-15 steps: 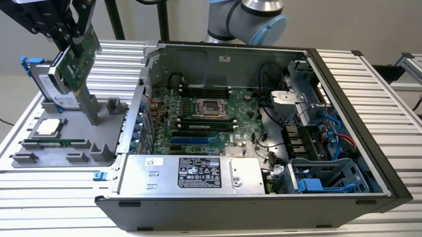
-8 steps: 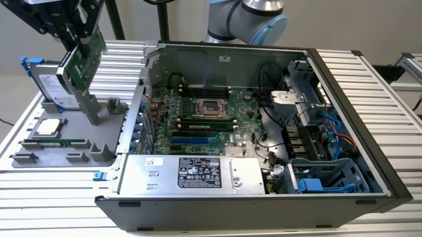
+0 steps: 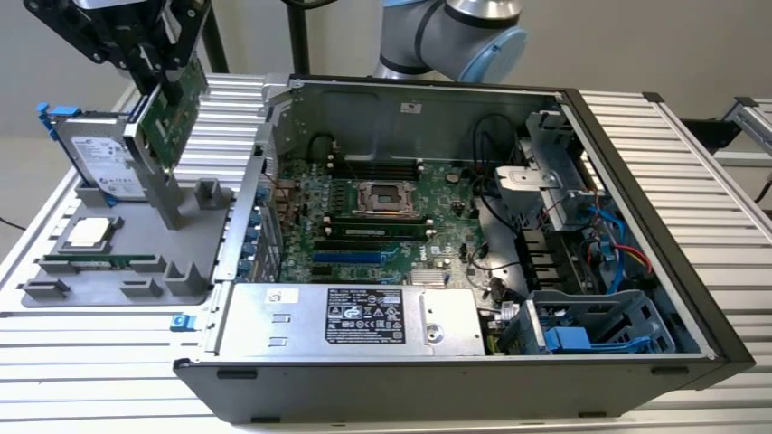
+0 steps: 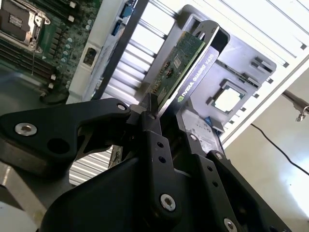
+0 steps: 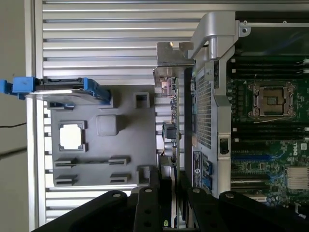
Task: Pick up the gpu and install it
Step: 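Pick up the gpu and move the gpu toward the slot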
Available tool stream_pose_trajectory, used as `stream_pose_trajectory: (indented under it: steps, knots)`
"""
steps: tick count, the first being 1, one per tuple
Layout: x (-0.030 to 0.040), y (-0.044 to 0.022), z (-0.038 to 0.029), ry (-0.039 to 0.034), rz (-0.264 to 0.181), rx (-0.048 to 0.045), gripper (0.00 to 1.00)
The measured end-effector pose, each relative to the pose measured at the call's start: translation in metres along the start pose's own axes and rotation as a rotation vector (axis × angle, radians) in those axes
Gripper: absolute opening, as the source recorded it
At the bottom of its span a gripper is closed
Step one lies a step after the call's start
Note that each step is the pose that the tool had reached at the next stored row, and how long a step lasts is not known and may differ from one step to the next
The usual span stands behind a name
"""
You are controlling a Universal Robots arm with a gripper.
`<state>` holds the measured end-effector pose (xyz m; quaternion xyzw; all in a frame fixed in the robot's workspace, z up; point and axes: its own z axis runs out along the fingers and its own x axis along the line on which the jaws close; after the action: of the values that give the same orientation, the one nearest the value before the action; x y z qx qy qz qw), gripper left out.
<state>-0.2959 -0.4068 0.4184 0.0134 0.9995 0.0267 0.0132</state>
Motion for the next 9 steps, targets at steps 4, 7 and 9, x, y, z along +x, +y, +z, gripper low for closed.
stream_pose_trajectory:
  steps: [4, 7, 9]
  knots:
    - [-0.0080, 0.0002, 0.0002, 0.0000, 0.000, 0.0000, 0.00]
    - [-0.0132, 0.0003, 0.0003, 0.0000, 0.000, 0.0000, 0.00]
    - [-0.0168, 0.0004, 0.0003, 0.0000, 0.000, 0.0000, 0.00]
